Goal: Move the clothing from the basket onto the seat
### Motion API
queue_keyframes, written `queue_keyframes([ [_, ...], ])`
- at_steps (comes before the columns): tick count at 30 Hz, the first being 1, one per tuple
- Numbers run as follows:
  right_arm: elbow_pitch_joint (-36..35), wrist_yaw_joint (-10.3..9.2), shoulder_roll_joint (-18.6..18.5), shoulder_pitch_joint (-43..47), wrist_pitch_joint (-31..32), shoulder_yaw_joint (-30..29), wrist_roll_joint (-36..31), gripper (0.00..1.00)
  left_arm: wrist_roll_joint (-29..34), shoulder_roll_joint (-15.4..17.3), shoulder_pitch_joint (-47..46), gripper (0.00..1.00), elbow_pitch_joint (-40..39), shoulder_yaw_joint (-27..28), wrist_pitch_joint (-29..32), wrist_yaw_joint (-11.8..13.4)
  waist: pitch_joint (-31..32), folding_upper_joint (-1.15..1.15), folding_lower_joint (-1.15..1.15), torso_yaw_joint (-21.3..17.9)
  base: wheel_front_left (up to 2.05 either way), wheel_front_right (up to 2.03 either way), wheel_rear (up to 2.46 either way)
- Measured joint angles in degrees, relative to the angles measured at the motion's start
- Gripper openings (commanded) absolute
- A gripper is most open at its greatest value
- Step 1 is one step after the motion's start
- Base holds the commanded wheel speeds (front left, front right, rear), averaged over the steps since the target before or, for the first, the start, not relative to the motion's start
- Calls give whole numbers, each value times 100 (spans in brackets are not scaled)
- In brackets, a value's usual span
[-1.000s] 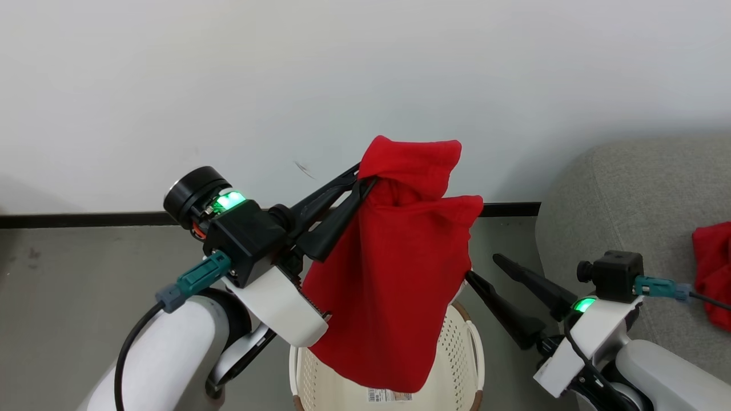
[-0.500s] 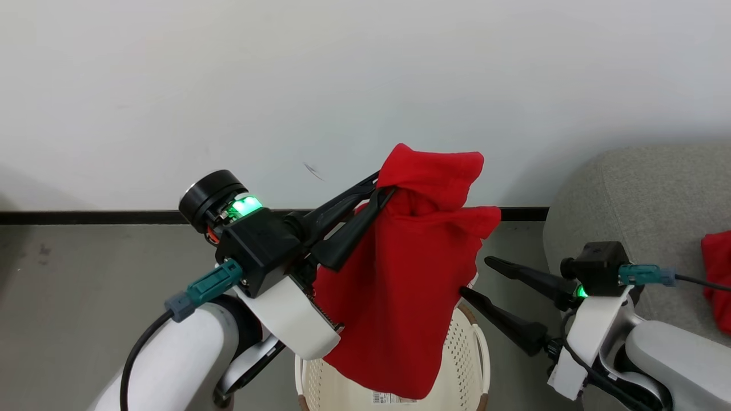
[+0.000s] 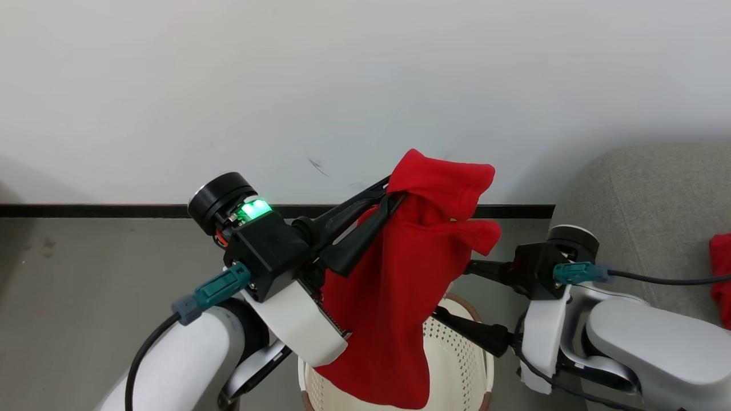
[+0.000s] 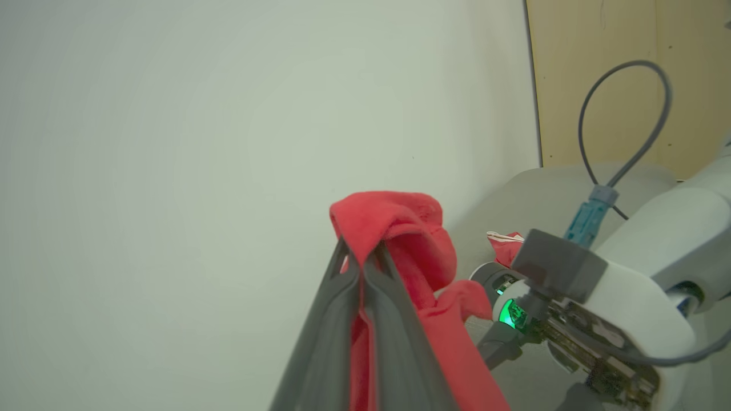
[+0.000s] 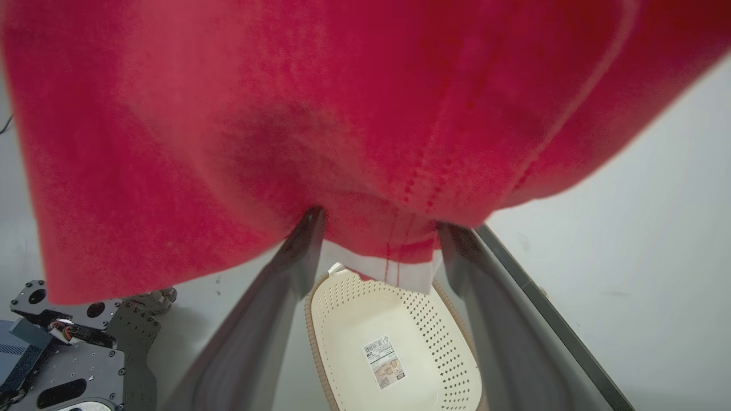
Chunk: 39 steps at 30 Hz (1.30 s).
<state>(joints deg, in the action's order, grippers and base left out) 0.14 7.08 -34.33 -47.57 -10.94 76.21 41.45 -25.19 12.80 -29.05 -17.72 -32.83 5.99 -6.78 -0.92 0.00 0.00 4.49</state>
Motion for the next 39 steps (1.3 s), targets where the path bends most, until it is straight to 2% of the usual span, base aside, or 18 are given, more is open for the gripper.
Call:
queue_keyframes([
  [4, 67, 0, 277, -143, -115, -98, -124, 99, -1, -8, 1, 0, -9, -5, 1, 0, -36, 0, 0, 13, 0, 0, 0],
  [5, 96, 0, 328, -168, -125, -113, -170, 95, -1, -9, 1, 0, -9, -5, 5, 1, -46, 0, 0, 16, 0, 0, 0],
  [7, 177, 0, 433, -210, -178, -143, -180, 76, -4, -9, 1, 0, -9, -4, 7, 1, -64, 0, 0, 19, 0, 0, 0],
  [9, 245, 0, 523, -213, -227, -151, -199, 48, -14, -5, 5, 0, -9, 1, 7, 2, -82, 0, 0, 21, 0, 0, 0],
  [13, 323, 0, 651, -215, -278, -153, -349, 24, -42, -4, 10, 0, -5, 23, 9, 10, -116, 0, 0, 16, 0, 0, 0],
  [14, 353, 0, 679, -215, -289, -153, -368, 16, -42, -3, 12, 0, -1, 40, 19, 12, -124, 0, 0, 14, 0, 0, 0],
  [15, 366, 0, 700, -215, -309, -154, -386, 1, -42, -1, 14, 0, 10, 58, 26, 37, -132, 0, 0, 10, 0, 0, 0],
  [23, 394, 0, 659, -191, -325, -175, -672, 0, -102, 43, 150, 0, 182, 264, 23, 171, -176, 0, 0, -42, 0, 0, 0],
  [27, 442, 0, 493, -178, -326, -215, -669, 0, -165, 69, 318, 0, 315, 366, -2, 268, -188, 0, 0, -118, 0, 0, 0],
  [34, 153, 0, 531, 5, -327, -1154, -771, 0, -337, 29, 561, 0, 444, 471, -131, 364, -212, 0, 0, -267, 0, 0, 0],
  [35, 125, 0, 526, 62, -327, -1285, -804, 0, -364, 15, 602, 2, 461, 482, -153, 364, -217, 0, 0, -291, 0, 0, 0],
  [36, 100, 0, 517, 124, -327, -1400, -834, 0, -388, -2, 636, 16, 486, 489, -170, 370, -221, 0, 0, -315, 0, 0, 0],
  [37, 75, 0, 511, 182, -327, -1507, -868, 0, -408, -15, 662, 24, 508, 489, -201, 370, -225, 0, 0, -339, 0, 0, 0],
  [39, 41, 0, 502, 285, -327, -1726, -911, 0, -425, -32, 717, 26, 544, 489, -222, 371, -234, 0, 0, -385, 0, 0, 0],
])
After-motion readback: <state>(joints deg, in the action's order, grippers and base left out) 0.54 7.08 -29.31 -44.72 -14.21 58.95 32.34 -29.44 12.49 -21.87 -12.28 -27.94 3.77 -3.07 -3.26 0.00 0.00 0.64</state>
